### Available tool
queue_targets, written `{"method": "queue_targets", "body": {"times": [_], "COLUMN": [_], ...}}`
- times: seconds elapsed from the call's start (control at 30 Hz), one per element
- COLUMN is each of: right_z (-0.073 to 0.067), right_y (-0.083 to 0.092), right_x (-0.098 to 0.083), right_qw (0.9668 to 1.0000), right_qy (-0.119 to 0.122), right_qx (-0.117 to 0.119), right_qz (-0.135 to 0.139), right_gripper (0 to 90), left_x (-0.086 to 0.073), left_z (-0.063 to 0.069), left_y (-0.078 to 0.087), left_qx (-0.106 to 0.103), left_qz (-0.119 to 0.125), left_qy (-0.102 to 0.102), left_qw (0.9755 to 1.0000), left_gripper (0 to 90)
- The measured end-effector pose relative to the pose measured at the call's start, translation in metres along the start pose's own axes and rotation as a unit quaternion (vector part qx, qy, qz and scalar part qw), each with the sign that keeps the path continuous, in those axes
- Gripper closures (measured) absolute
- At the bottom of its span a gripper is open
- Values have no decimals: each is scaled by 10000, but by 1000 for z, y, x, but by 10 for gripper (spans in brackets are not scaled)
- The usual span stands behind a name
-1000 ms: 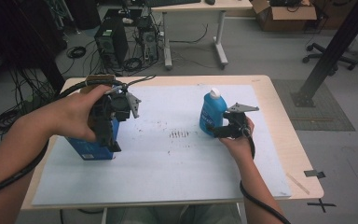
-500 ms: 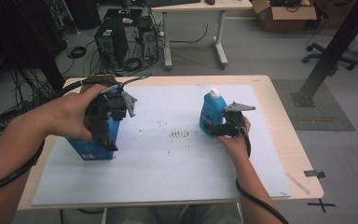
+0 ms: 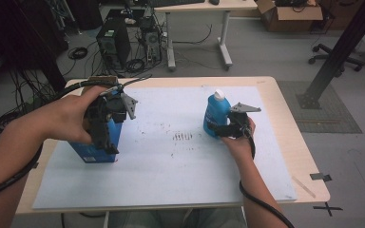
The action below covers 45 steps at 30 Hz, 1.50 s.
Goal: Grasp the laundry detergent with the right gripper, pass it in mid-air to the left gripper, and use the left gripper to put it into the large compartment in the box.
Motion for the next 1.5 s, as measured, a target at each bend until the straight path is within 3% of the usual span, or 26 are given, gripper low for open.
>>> {"method": "queue_targets", "body": {"times": [0.9,1.5], "right_z": [2,-1], "right_y": [-3,-3], "right_x": [-1,0], "right_qw": [9998,9994], "right_qy": [-132,72], "right_qx": [-93,-219], "right_qz": [132,270], "right_gripper": [165,361], "left_x": [1,-1], "left_z": [2,1], "left_y": [-2,-2], "left_qx": [24,61], "left_qz": [-14,-18], "left_qy": [-14,-12], "left_qw": [10000,10000], "left_gripper": [2,2]}}
Point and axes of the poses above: each handheld gripper's, and its own axes: y roughly backward along the jaws, x roughly out of its top, z roughly to its right, the point moved 9 cm from there along -y, roughly forward along the jaws, and after that the axes turned 6 degrees about y, right-handed, at the moved point
